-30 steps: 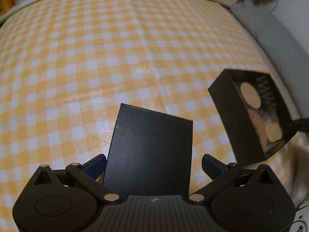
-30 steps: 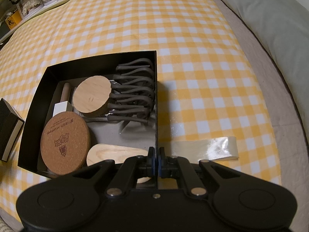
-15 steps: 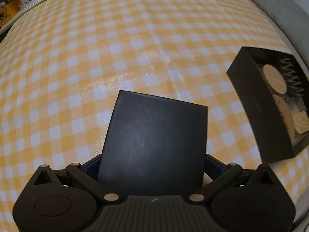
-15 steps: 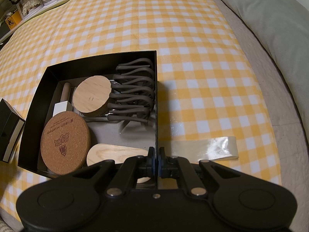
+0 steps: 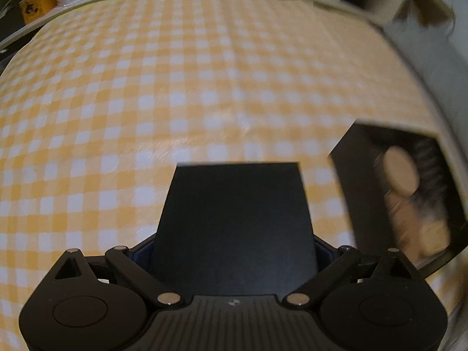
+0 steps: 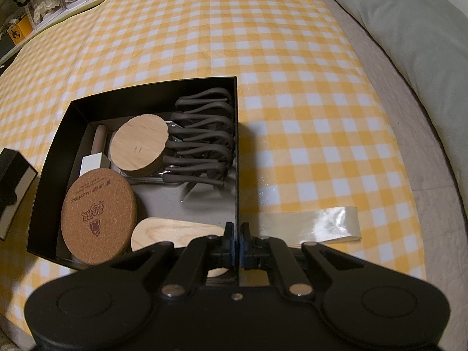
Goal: Organize rigid objects
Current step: 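Lower the black lid onto the box contents and open left gripper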
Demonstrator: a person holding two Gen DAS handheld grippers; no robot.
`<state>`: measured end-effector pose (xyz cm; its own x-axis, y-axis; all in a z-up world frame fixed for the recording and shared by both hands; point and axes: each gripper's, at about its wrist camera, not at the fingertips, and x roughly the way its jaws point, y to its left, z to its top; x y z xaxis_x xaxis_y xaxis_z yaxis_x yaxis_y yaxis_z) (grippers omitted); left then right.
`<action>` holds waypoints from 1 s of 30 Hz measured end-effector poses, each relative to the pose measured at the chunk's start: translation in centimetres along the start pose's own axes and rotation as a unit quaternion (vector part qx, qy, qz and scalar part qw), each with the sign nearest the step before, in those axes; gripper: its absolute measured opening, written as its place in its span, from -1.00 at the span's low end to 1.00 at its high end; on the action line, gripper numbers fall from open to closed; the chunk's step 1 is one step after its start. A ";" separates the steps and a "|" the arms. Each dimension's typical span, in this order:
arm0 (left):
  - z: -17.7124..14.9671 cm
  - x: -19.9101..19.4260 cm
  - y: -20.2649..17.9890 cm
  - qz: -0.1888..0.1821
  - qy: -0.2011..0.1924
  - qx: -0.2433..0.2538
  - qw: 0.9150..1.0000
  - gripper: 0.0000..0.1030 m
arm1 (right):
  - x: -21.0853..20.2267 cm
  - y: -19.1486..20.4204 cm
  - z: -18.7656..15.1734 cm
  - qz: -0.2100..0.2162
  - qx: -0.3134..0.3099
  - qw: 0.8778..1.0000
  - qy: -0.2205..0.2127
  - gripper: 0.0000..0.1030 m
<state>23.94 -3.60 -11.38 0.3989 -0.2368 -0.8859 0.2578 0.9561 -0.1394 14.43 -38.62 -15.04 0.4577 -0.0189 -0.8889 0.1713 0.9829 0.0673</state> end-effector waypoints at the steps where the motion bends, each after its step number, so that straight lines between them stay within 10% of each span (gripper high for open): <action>1: 0.2 -0.5 -0.3 -0.008 -0.007 -0.009 1.000 0.88 | 0.0 0.0 0.0 0.000 -0.001 1.000 0.000 -0.92; 10: 1.4 -4.4 -7.2 -0.092 -0.071 -0.041 0.992 0.88 | -0.1 0.0 0.0 0.000 -0.001 1.000 0.000 -0.92; 30: 2.2 0.5 -17.8 -0.071 -0.083 -0.035 0.993 0.89 | 0.0 0.0 0.0 0.000 0.000 1.000 0.000 -0.92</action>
<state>21.47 -21.09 -8.43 0.5037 -0.3905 -0.7706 0.2633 0.9190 -0.2936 14.39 -38.66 -15.02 0.4580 -0.0186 -0.8887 0.1707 0.9830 0.0674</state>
